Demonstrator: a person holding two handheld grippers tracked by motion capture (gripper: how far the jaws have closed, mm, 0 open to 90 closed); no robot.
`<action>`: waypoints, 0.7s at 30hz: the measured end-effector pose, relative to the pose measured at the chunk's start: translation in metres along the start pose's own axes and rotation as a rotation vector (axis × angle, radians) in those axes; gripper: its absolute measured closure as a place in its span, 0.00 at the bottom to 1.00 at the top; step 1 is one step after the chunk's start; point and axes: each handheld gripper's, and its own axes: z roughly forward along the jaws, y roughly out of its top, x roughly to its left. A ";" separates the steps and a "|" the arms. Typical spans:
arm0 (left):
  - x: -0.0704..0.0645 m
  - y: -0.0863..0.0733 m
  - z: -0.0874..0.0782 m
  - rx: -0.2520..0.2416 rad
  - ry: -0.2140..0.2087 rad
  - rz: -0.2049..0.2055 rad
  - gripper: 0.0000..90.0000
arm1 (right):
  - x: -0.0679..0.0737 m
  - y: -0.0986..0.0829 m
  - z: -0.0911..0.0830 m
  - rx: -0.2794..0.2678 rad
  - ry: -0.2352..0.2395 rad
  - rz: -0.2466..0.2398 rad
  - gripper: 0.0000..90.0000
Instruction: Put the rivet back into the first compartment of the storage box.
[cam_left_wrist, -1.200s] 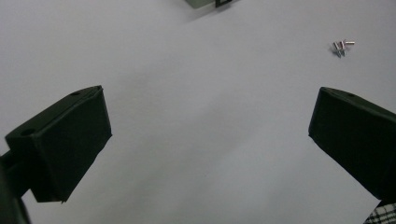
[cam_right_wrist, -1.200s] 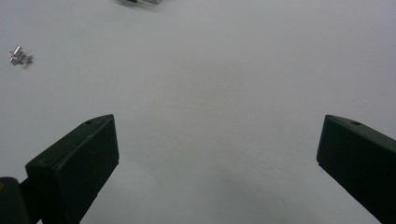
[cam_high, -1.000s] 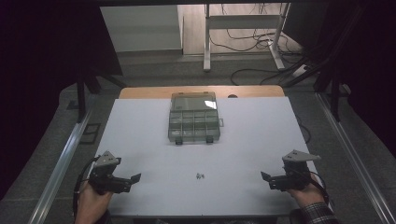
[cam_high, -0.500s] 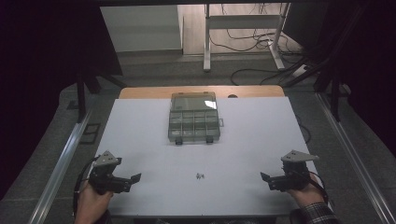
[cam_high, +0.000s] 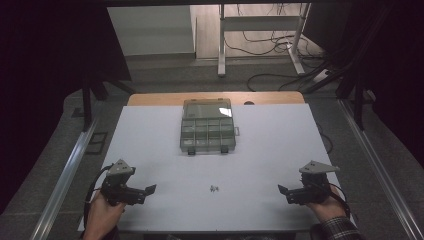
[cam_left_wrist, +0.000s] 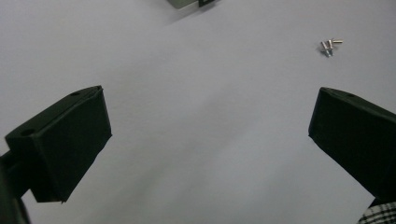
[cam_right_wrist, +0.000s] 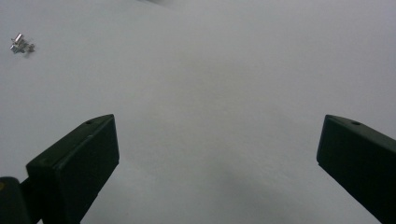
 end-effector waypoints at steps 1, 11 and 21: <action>-0.001 0.002 0.001 0.007 -0.001 0.005 0.00 | 0.000 0.000 0.000 0.004 -0.002 -0.001 0.00; -0.005 0.016 0.014 0.033 -0.026 0.039 0.00 | 0.000 0.000 0.002 0.010 -0.008 -0.001 0.00; -0.015 0.030 0.031 0.100 -0.049 0.071 0.00 | -0.001 0.001 0.003 0.019 -0.013 0.009 0.00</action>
